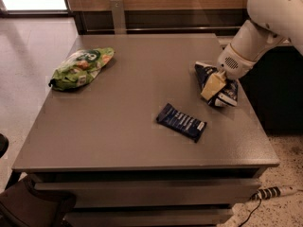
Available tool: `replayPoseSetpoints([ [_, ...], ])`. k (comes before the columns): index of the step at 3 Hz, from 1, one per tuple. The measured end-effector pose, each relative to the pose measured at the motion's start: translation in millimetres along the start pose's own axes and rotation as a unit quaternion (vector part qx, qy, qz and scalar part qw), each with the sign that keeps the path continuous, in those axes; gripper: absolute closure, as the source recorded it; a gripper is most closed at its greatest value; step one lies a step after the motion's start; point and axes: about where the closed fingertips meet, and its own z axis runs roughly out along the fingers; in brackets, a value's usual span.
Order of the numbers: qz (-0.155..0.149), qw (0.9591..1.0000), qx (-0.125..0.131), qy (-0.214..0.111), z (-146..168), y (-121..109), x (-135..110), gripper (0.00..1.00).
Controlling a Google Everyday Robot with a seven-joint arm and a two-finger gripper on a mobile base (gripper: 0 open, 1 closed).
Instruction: Move blue chip bag near green rice chip bag
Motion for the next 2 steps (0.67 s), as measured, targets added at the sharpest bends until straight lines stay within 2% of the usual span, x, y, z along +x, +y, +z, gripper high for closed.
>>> replayPoseSetpoints([
  [1, 0.000, 1.0000, 0.000, 0.000, -2, 0, -1, 1.00],
  [2, -0.015, 0.9996, 0.019, 0.013, -13, 3, -12, 1.00],
])
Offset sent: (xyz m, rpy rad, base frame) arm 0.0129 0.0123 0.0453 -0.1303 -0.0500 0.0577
